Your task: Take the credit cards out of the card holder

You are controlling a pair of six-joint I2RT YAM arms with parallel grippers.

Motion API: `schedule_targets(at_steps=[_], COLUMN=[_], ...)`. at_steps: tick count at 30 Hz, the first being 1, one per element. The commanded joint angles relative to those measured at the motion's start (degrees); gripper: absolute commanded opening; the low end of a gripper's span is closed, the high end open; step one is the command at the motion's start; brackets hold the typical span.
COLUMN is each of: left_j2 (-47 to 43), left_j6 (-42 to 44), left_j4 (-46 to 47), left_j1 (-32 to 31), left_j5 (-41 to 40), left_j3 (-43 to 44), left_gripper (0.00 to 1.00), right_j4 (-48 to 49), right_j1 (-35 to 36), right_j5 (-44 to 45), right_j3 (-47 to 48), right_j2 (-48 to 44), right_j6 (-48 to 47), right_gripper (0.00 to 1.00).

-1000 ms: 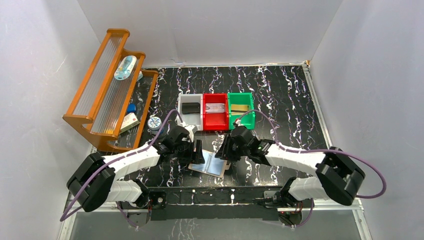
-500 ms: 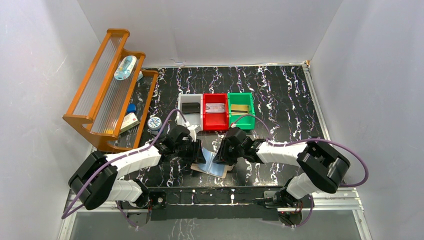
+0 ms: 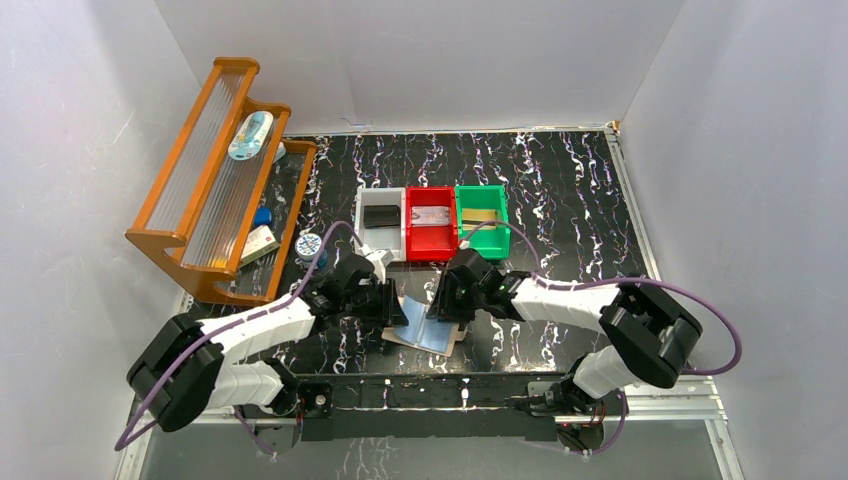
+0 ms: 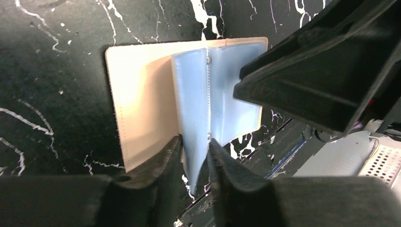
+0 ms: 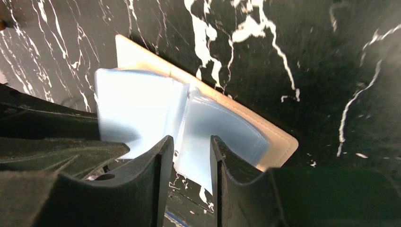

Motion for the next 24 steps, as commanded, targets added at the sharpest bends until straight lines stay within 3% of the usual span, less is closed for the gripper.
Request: schedule_targets(at_steps=[1, 4, 11, 14, 18, 24], left_j2=[-6.5, -11.7, -19.8, -20.7, -21.0, -17.5], left_j6=[-4.8, -4.2, 4.1, 4.3, 3.4, 3.6], left_j4=[-1.8, -6.3, -20.1, -23.9, -26.6, -33.0], left_j1=[-0.5, -0.6, -0.6, -0.6, -0.6, -0.6], left_j5=[-4.0, -8.7, -26.5, -37.6, -53.4, -65.3], left_j3=[-1.5, -0.6, 7.3, 10.9, 14.7, 20.5], left_gripper=[0.33, 0.58, 0.97, 0.98, 0.98, 0.98], right_j4=[-8.0, -12.2, -19.3, -21.1, -21.0, -20.4], right_j1=[-0.4, -0.7, -1.4, -1.5, -1.5, -1.8], right_j5=[7.0, 12.5, 27.7, 34.8, 43.2, 50.9], right_j3=[7.1, 10.1, 12.5, 12.4, 11.6, 12.5], right_j2=[-3.7, -6.4, -16.6, -21.3, -26.9, -31.2], right_j6=[-7.0, -10.2, -15.3, -17.7, -21.3, -26.9], right_gripper=[0.47, 0.54, 0.82, 0.97, 0.98, 0.98])
